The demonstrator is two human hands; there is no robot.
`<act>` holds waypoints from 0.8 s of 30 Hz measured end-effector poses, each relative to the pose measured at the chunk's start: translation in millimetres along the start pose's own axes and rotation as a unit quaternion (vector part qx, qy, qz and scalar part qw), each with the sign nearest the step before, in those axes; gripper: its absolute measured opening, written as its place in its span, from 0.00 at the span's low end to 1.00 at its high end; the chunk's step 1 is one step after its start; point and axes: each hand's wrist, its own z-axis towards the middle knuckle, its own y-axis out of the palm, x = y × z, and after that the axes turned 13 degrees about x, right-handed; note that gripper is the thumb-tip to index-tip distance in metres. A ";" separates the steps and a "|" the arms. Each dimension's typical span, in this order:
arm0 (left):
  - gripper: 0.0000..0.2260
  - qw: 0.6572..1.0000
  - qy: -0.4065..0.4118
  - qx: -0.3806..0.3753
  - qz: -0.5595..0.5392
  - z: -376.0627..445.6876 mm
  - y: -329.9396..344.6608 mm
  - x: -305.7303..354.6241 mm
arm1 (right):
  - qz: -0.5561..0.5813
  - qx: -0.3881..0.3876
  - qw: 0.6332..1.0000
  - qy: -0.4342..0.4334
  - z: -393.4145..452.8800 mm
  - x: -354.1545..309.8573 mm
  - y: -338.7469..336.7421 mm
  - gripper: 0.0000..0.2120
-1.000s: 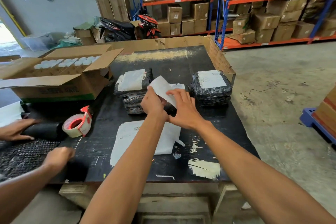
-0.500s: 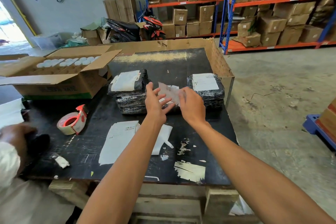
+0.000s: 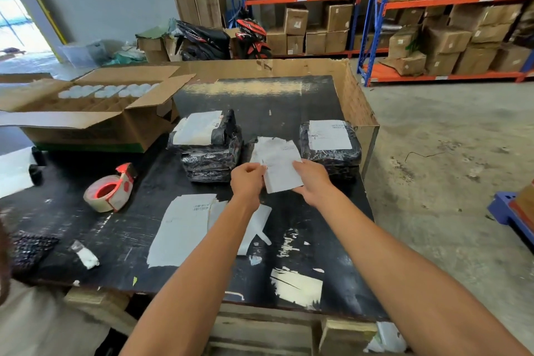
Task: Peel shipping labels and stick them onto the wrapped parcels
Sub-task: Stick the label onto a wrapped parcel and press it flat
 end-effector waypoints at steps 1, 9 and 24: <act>0.02 1.000 0.022 0.015 0.016 4.9 1.3 2.9 | -0.029 0.018 0.999 -0.022 3.8 0.6 4.9 0.09; 0.03 0.985 0.168 0.031 0.034 61.5 16.6 47.0 | -0.161 0.073 0.957 -0.232 39.0 -19.5 49.1 0.11; 0.20 0.974 0.202 -0.076 0.069 126.8 48.0 64.7 | -0.203 0.131 0.948 -0.210 105.5 -24.4 91.5 0.15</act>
